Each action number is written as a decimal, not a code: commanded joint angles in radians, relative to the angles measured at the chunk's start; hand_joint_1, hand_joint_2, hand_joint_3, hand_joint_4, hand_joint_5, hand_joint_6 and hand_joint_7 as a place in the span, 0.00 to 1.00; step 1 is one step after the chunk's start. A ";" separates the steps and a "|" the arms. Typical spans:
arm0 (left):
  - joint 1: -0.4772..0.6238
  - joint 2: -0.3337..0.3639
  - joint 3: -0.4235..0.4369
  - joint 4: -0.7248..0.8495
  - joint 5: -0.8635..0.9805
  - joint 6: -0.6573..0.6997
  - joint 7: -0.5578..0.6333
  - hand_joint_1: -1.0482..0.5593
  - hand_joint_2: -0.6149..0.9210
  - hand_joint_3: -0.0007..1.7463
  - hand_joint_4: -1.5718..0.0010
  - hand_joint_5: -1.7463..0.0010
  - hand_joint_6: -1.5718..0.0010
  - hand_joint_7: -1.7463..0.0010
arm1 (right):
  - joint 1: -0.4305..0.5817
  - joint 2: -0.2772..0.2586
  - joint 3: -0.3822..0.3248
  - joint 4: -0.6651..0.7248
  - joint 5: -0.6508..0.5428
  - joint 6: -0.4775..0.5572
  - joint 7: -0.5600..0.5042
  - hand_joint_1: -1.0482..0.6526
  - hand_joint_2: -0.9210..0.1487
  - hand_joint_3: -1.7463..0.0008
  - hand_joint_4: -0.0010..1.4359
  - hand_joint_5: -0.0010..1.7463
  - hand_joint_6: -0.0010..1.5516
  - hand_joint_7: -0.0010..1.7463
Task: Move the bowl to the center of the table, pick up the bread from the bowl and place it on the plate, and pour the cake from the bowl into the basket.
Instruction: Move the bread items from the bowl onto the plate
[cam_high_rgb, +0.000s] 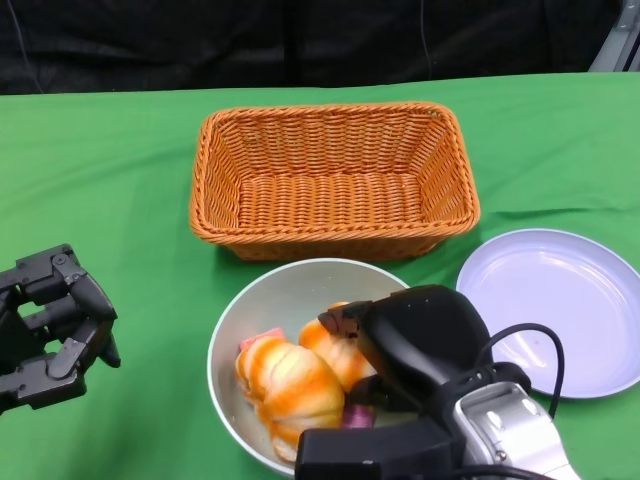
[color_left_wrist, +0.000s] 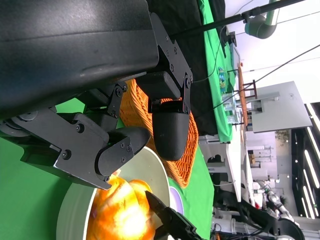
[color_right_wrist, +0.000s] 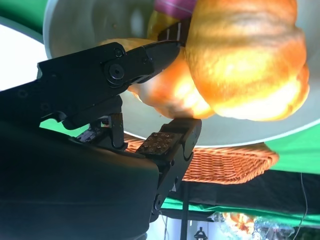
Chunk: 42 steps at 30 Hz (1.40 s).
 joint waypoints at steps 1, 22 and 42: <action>-0.009 0.017 0.000 0.018 0.010 -0.023 -0.005 0.59 0.77 0.57 0.53 0.05 0.53 0.19 | -0.008 -0.019 -0.032 0.008 0.047 -0.008 -0.044 0.47 0.02 1.00 0.47 0.91 0.76 0.04; -0.020 0.010 -0.017 0.049 0.016 -0.056 0.003 0.60 0.78 0.57 0.53 0.07 0.53 0.21 | -0.027 -0.007 -0.155 -0.086 0.316 -0.002 -0.105 0.50 0.01 1.00 0.53 0.95 0.75 0.01; -0.027 0.010 -0.012 0.070 0.012 -0.074 -0.009 0.61 0.80 0.54 0.53 0.07 0.52 0.22 | 0.046 -0.054 -0.459 -0.556 0.738 0.335 0.178 0.50 0.00 0.94 0.53 0.81 0.77 0.05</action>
